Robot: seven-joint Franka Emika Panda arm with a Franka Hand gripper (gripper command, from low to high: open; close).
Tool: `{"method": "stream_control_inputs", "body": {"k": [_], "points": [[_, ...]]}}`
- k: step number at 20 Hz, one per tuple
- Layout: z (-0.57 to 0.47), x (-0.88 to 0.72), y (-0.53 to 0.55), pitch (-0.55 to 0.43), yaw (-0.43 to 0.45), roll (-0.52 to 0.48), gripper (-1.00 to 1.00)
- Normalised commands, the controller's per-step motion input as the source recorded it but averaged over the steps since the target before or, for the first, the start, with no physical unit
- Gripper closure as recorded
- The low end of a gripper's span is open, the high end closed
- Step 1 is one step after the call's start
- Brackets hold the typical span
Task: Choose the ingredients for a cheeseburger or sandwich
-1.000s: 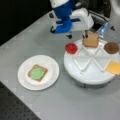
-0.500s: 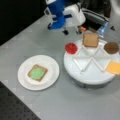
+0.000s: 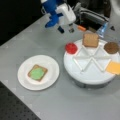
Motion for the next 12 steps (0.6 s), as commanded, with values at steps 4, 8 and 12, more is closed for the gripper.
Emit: {"method": "stream_control_inputs", "body": {"k": [4, 8, 12], "points": [[-0.19, 0.28, -0.35, 0.028, 0.212, 0.37, -1.0], [-0.17, 0.26, -0.3, 0.042, 0.222, 0.407, -1.0], [-0.08, 0.23, -0.27, 0.094, 0.235, 0.413, -1.0]]}}
